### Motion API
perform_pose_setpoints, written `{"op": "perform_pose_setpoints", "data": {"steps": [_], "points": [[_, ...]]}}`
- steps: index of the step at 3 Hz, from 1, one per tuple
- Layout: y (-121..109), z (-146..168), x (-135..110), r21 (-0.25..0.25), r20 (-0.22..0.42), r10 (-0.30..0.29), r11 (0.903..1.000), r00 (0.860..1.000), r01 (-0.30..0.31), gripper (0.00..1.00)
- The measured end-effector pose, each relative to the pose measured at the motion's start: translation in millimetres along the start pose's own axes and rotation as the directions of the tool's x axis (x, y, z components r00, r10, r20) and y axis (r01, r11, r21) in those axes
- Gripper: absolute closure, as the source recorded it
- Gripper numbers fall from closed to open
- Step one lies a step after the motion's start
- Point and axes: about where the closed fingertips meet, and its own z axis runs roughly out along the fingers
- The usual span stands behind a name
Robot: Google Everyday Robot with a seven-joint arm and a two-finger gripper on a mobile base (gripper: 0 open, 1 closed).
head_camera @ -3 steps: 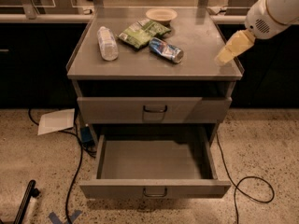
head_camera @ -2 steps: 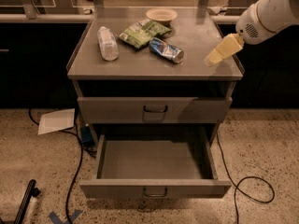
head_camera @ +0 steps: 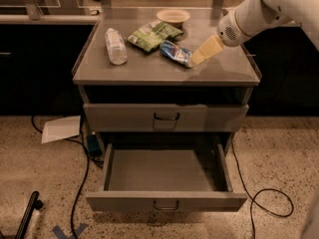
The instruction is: Place redbull can into middle drawer
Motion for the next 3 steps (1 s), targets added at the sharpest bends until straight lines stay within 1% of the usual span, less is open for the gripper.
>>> {"op": "perform_pose_setpoints", "data": {"steps": [1, 2, 3], "points": [[1.7, 34.8, -14.3, -0.018, 0.006, -0.009, 0.9998, 1.0, 0.009, 0.0], [-1.1, 64.5, -16.3, -0.008, -0.013, -0.013, 0.9999, 1.0, 0.013, 0.0], [-2.6, 93.7, -16.6, -0.008, -0.034, -0.011, 0.9999, 0.999, 0.011, 0.0]]}}
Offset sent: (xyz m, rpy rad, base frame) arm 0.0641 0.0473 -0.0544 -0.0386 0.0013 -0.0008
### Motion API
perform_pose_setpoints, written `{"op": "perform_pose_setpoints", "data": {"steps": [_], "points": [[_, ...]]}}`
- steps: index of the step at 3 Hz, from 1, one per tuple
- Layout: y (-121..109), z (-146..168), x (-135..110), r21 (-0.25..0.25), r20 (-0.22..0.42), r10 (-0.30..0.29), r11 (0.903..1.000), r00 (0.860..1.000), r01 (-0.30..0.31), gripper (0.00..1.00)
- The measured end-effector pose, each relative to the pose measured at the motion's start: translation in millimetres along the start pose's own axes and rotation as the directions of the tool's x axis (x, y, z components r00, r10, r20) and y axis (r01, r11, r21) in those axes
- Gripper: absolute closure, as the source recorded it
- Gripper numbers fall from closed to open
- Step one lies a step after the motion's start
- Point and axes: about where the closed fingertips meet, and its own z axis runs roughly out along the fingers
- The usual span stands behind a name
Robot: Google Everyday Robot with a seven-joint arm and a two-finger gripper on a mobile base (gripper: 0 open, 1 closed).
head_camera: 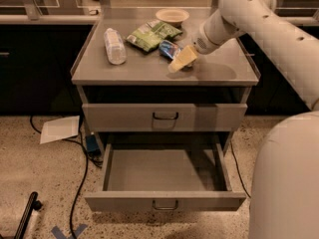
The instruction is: Place redbull can into middle drawer
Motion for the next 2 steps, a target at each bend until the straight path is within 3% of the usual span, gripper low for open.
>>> {"op": "perform_pose_setpoints", "data": {"steps": [1, 2], "points": [[-0.2, 24.3, -0.4, -0.009, -0.019, 0.004, 0.9999, 1.0, -0.004, 0.0], [-0.1, 24.9, -0.4, -0.01, -0.019, 0.004, 0.9999, 1.0, -0.004, 0.19]]}}
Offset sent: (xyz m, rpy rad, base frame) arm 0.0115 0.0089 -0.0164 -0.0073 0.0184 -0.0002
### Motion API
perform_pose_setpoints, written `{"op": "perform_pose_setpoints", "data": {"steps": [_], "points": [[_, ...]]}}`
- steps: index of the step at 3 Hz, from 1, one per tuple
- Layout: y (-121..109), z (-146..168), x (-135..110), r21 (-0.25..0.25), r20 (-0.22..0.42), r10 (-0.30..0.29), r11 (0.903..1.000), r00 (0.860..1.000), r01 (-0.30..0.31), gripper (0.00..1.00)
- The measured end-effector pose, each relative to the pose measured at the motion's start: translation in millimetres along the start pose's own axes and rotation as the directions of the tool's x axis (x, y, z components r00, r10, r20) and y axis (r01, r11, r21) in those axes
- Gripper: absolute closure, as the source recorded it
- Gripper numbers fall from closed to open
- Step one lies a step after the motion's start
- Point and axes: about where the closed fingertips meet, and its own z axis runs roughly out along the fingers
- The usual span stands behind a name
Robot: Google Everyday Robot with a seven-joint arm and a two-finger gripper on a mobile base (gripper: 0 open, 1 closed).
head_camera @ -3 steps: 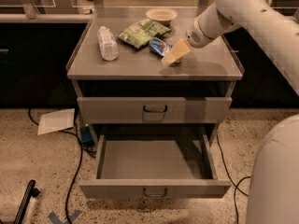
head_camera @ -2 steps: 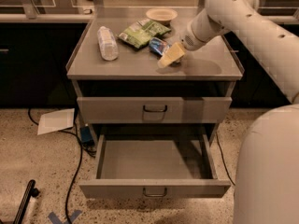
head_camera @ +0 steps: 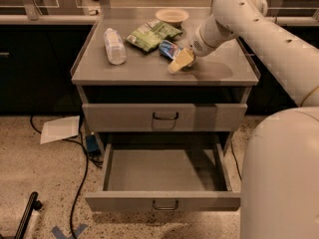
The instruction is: Place redbull can into middle drawer
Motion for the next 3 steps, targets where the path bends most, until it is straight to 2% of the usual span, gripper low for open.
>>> {"op": "perform_pose_setpoints", "data": {"steps": [3], "points": [[0.1, 0.1, 0.0, 0.0, 0.0, 0.0, 1.0, 1.0, 0.0, 0.89]]}}
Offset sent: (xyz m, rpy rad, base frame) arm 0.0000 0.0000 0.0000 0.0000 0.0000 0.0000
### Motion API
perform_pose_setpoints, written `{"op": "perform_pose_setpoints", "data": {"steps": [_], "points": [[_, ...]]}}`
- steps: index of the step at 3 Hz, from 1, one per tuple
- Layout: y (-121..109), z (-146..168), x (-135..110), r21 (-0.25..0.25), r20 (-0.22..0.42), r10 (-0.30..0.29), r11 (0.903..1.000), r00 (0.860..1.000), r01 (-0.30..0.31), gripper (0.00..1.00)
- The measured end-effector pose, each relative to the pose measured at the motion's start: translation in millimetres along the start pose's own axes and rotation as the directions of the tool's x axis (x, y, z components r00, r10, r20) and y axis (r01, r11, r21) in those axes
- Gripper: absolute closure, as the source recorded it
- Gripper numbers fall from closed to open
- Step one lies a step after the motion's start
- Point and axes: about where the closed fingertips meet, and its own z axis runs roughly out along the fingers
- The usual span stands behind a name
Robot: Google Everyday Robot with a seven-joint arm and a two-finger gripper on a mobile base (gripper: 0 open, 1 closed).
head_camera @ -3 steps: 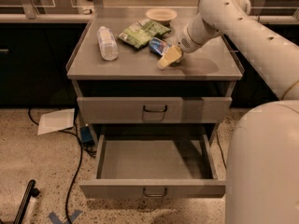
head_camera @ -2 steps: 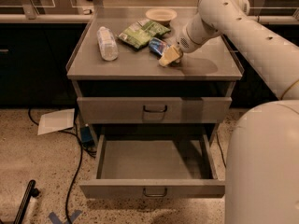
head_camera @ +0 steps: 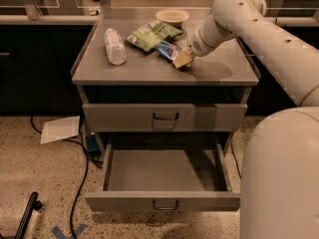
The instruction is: Place redbull can into middle drawer
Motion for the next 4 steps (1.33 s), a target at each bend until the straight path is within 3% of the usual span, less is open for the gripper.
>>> {"op": "perform_pose_setpoints", "data": {"steps": [1, 2, 3, 4], "points": [[0.1, -0.1, 0.0, 0.0, 0.0, 0.0, 1.0, 1.0, 0.0, 1.0], [13.0, -17.7, 7.6, -0.046, -0.024, -0.033, 0.9984, 0.999, 0.032, 1.0], [36.6, -64.0, 35.6, -0.109, -0.054, -0.044, 0.9933, 0.998, 0.038, 1.0], [69.2, -117.0, 63.4, -0.131, -0.05, -0.038, 0.9908, 0.998, 0.031, 1.0]]}}
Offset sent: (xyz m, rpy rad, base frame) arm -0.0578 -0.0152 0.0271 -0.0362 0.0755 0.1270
